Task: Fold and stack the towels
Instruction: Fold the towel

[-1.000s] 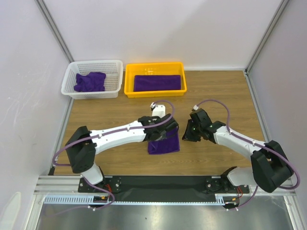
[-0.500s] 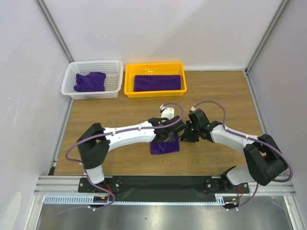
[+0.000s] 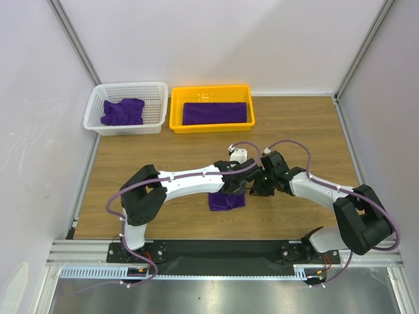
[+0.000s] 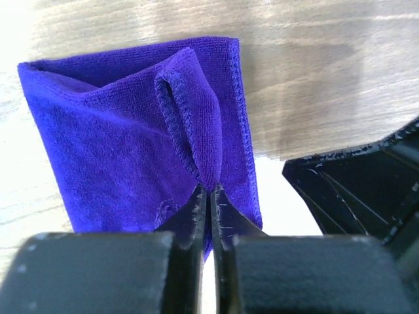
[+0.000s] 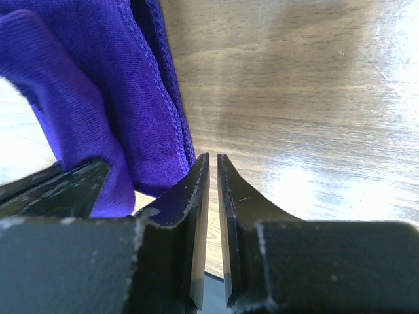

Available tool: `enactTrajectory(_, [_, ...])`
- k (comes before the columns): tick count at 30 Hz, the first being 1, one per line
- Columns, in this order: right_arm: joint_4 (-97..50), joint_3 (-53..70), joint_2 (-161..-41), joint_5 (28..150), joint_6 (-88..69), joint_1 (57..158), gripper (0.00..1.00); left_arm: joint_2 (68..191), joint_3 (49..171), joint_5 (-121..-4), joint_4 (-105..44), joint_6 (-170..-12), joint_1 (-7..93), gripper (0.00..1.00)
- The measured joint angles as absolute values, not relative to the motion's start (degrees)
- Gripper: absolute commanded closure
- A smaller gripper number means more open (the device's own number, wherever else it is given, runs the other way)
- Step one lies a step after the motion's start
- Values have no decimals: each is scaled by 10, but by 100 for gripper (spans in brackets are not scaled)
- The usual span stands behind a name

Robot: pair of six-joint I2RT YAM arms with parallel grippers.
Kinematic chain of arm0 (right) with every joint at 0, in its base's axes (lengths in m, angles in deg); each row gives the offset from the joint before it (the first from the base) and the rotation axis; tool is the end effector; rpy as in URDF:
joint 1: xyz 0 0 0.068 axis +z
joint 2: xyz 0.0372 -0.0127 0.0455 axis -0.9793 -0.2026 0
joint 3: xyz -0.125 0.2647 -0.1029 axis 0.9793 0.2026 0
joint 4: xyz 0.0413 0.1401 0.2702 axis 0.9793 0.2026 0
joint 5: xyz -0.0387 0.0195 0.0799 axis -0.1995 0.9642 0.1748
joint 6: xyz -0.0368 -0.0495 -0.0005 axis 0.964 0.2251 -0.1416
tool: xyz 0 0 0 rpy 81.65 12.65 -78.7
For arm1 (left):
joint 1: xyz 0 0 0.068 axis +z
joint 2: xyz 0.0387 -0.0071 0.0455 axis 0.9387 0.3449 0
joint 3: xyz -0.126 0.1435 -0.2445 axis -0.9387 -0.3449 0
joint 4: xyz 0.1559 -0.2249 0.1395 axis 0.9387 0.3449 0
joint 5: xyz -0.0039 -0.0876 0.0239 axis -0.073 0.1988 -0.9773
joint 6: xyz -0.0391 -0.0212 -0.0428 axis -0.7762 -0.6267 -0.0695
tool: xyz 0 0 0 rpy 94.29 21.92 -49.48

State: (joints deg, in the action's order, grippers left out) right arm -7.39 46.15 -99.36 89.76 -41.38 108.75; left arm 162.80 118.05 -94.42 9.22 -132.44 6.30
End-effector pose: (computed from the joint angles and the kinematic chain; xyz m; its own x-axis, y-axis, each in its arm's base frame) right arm 0.2444 0.1511 0.1592 -0.9251 0.1756 -0.3368 0.0181 0.9061 0.4227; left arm 0.2179 -0.3957 0.2056 -0.8429 0.0538 -0.5354 0.1270 0.9868 -0.1007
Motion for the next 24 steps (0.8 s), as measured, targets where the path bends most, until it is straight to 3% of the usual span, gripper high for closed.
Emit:
enactTrajectory(1, [-74,462,-993,898,-414,1087,85,1631,1182,-944,93,-1321,63,68])
enactTrajectory(2, [-74,462,-993,898,-414,1086,85,1634,1184,-943,93,-1320,63,68])
enactTrajectory(3, [-73,462,-992,898,-412,1085,85,1636,1186,-942,93,-1322,63,49])
enactTrajectory(6, [-68,461,-987,901,-408,1075,84,1635,1190,-941,93,-1315,63,27])
enactTrajectory(15, [-38,431,-971,926,-386,1038,79,1553,1177,-956,111,-1317,69,18])
enactTrajectory(18, [-40,415,-977,948,-376,1039,67,1478,1116,-955,91,-1322,84,16])
enactTrajectory(19, [-42,411,-982,953,-373,1040,59,1451,1085,-952,85,-1322,93,16])
enactTrajectory(24, [-52,394,-1028,976,-355,1060,50,1357,906,-898,-18,-1321,159,19])
